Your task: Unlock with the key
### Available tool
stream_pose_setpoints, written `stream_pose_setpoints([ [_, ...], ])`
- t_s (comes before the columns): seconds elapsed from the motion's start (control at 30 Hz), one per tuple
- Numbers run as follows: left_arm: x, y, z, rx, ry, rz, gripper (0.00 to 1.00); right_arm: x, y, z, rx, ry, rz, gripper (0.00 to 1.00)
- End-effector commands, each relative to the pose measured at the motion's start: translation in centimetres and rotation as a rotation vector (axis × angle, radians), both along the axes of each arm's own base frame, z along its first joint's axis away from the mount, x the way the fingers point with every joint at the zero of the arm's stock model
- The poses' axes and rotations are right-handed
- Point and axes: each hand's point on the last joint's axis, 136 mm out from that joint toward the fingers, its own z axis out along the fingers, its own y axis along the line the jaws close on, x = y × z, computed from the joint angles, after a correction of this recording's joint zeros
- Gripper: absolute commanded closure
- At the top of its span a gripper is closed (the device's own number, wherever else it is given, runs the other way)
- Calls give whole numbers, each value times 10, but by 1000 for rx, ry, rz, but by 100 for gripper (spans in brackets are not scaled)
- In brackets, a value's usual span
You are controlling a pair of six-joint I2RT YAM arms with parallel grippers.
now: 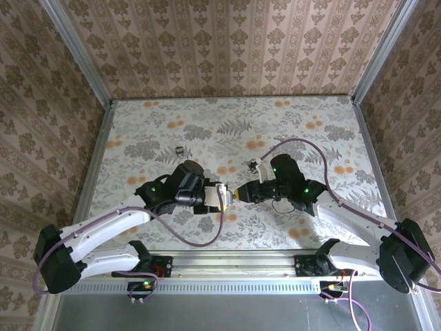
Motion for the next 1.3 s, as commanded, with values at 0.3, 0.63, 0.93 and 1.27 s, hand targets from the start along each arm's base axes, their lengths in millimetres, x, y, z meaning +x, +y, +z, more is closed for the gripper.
stream_pose_setpoints([
  [0.3, 3, -7, 12, -32, -50, -20, 100, -12, 1, 25, 98, 29, 18, 61],
  [0.63, 2, -7, 9, -21, -41, -24, 100, -15, 0, 33, 122, 29, 24, 59],
  [0.93, 1, -7, 11, -26, -39, -30, 100, -23, 5, 23, 120, 61, 59, 72],
  [1.27, 1, -9, 10, -27, -33, -32, 100, -28, 14, 18, 101, 68, 97, 81],
])
